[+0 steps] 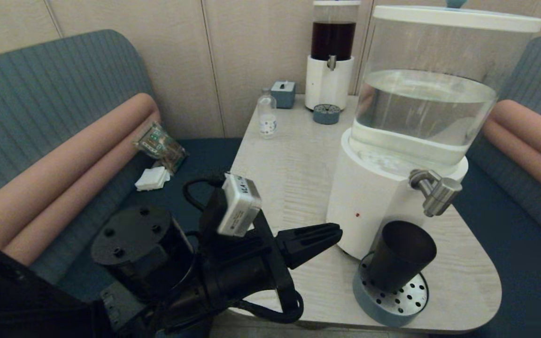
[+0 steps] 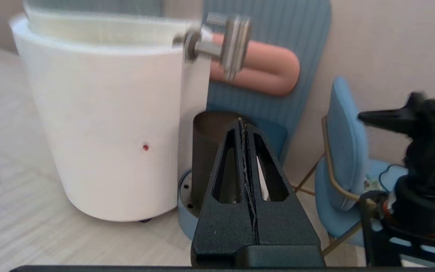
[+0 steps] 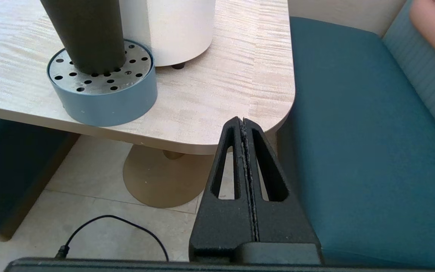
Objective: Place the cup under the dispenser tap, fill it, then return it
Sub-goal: Place the cup next to the water dispenser
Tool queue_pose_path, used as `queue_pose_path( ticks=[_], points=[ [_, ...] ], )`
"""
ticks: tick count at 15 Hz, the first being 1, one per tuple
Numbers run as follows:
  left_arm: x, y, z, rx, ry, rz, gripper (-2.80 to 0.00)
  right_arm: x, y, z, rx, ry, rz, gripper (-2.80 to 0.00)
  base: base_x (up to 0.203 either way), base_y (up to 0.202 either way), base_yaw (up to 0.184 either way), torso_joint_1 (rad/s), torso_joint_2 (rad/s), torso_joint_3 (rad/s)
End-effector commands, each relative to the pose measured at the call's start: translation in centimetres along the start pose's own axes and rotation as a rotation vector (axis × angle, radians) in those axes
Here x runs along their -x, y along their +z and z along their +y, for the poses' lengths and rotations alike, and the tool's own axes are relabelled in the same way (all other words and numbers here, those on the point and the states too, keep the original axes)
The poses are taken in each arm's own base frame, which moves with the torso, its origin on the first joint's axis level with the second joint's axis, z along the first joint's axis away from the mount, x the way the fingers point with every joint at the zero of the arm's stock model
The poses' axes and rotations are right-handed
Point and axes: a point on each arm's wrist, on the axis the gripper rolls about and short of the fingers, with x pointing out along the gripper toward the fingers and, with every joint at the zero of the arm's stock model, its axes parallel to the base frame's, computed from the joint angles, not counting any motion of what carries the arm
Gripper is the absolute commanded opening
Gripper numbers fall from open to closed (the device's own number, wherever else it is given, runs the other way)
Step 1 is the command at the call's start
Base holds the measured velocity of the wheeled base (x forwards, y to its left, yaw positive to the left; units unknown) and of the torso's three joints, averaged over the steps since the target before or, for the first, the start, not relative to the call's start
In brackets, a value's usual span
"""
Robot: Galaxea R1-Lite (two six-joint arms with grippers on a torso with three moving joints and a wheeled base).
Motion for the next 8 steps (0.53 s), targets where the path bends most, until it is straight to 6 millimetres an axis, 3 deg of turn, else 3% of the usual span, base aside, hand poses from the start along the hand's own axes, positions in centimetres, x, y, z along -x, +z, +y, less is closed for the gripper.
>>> queue_pose_path(
  ticks=[1, 8],
  points=[
    [-0.86, -2.09, 0.58, 0.024, 0.002, 0.046, -2.8, 0.0, -0.05, 0.0, 0.001, 0.001, 0.001, -2.8, 0.0, 0.0, 0.0, 0.0, 0.0, 0.0],
    [-0.72, -2.6, 0.52, 0.039, 0.004, 0.065, -2.8, 0.0, -0.05, 0.0, 0.001, 0.001, 0.001, -2.8, 0.0, 0.0, 0.0, 0.0, 0.0, 0.0]
  ],
)
